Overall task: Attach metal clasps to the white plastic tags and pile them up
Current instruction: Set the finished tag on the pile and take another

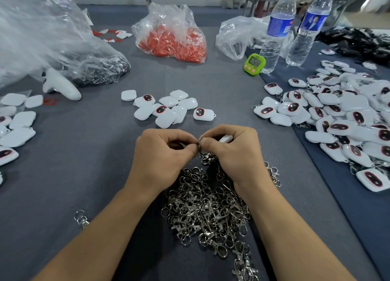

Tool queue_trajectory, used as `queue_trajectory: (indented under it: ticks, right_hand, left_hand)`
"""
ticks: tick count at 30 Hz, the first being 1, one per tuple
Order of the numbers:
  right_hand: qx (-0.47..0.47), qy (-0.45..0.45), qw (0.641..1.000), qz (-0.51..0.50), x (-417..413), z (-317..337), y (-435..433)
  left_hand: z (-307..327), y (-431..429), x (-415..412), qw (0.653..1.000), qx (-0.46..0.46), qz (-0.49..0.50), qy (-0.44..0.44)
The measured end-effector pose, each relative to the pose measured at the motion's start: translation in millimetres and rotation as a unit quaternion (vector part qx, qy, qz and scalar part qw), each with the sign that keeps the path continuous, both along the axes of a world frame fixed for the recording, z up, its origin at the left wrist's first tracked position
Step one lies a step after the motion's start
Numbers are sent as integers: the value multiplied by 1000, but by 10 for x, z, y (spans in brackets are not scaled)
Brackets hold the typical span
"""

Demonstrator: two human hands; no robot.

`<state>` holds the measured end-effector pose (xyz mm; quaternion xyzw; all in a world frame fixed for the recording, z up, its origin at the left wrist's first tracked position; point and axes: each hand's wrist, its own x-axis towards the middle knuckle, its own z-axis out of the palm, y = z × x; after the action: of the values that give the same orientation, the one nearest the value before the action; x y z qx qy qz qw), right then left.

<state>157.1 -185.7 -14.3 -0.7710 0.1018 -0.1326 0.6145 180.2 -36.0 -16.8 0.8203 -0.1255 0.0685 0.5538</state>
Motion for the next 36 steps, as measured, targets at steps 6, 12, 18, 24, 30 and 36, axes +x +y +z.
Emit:
queue_trajectory:
  ticks: [6, 12, 18, 24, 30, 36]
  right_hand:
    - [-12, 16, 1000, 12, -4, -4, -29]
    - [-5, 31, 999, 36, -9, -8, -44]
    - [10, 30, 997, 64, -30, 33, -65]
    - [59, 29, 992, 106, -51, 68, -62]
    - [-28, 17, 996, 79, -44, 27, -57]
    - [-127, -26, 991, 42, -78, 31, -41]
  left_hand:
    - [6, 14, -4, 1000, 11, 2, 0]
    - [9, 16, -14, 1000, 5, -7, 6]
    - [19, 3, -3, 998, -39, -36, 17]
    - [25, -8, 0, 995, -77, -53, 27]
    - [-12, -20, 21, 998, -53, -2, 24]
    - [-11, 13, 10, 1000, -14, -2, -1]
